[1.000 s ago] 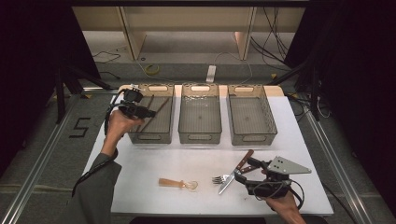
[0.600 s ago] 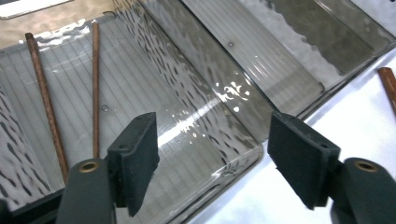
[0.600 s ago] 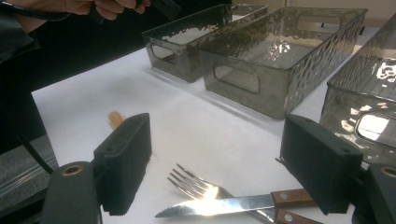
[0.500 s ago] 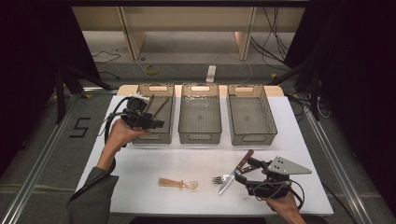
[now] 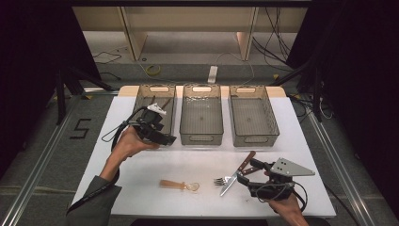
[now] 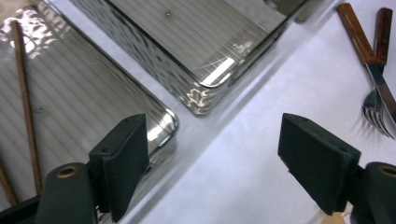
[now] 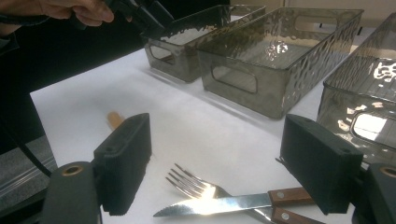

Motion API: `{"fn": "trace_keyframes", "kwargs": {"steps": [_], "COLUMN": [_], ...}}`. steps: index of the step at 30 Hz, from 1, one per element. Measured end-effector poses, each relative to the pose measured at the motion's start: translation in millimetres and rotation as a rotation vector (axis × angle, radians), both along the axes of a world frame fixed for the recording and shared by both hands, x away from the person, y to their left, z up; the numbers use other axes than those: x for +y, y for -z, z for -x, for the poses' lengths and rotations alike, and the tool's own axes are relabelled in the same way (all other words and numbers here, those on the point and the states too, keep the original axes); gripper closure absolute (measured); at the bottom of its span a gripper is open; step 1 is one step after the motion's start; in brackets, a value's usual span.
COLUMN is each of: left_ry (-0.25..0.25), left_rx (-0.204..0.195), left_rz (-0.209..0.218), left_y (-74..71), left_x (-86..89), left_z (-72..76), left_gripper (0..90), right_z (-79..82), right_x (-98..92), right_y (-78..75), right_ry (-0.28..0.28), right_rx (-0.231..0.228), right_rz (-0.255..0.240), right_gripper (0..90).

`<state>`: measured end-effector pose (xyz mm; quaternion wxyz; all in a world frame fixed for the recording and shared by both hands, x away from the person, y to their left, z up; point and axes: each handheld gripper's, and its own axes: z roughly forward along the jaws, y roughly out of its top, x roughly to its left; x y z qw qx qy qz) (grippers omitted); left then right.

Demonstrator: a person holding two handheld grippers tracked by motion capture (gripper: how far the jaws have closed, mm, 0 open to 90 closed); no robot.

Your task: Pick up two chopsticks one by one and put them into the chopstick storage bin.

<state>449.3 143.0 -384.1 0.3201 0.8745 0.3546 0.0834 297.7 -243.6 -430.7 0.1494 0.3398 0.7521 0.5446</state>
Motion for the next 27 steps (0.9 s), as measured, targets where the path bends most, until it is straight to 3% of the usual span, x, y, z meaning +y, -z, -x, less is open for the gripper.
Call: {"fn": "trace_keyframes", "kwargs": {"steps": [6, 27], "left_ry": [0.036, 0.083], "left_rx": [0.003, 0.05], "left_rz": [-0.034, -0.071], "left_y": [1.4, 18.6], "left_x": [-9.0, -24.1], "left_z": [9.3, 30.3], "left_gripper": [21.7, 16.8], "right_z": [0.5, -1.1], "right_x": [-0.4, -2.4], "right_y": [-0.1, 2.3], "right_ry": [0.001, 0.011], "right_rx": [0.001, 0.013], "right_rz": [0.0, 0.001], "right_gripper": [25.5, 25.4]}}
